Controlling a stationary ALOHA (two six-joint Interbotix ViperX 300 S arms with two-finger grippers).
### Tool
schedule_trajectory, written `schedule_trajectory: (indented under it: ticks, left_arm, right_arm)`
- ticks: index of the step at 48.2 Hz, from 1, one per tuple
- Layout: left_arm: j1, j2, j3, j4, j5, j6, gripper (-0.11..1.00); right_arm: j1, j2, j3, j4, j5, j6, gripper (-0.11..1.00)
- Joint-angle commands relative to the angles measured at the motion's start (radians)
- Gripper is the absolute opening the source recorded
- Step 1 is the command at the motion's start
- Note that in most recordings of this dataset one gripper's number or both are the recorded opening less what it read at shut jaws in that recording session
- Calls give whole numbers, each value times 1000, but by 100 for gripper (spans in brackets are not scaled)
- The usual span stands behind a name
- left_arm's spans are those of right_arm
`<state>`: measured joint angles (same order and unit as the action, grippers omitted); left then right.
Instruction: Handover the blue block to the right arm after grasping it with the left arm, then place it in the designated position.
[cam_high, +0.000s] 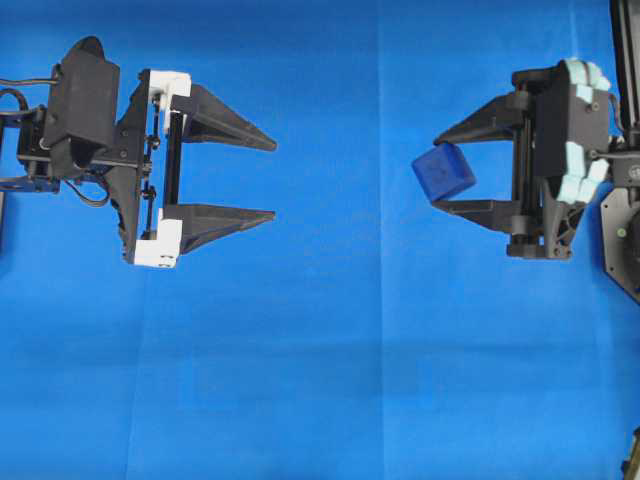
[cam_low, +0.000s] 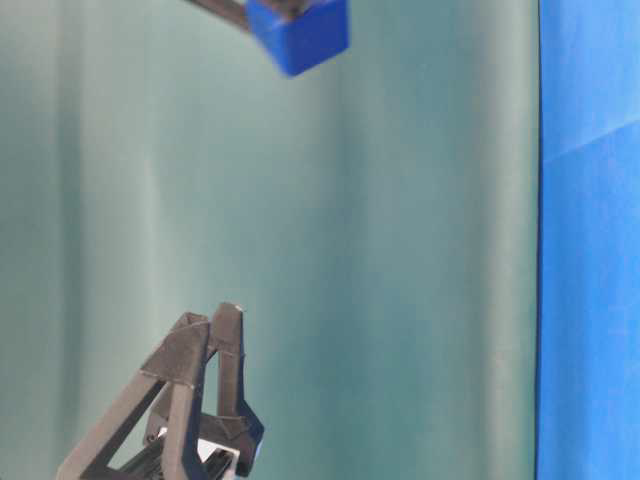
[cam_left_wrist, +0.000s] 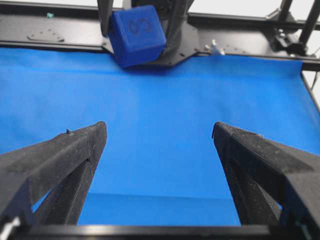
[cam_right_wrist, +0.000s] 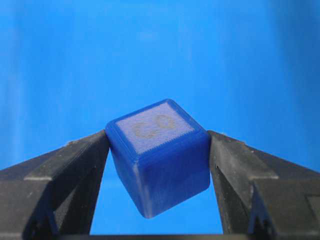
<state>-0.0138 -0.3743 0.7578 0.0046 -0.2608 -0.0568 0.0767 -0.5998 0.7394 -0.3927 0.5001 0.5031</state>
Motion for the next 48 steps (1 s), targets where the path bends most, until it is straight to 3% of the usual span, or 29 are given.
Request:
schedule_trajectory:
  ticks: [1,48]
  left_arm:
    - [-2,-14,-23,0,-5,-2,92]
    - [-2,-14,-25,0,-6,-2,92]
  right_arm:
    - [9,-8,-14,15,29,2,48]
    - [11,-6,-12,18,38,0,48]
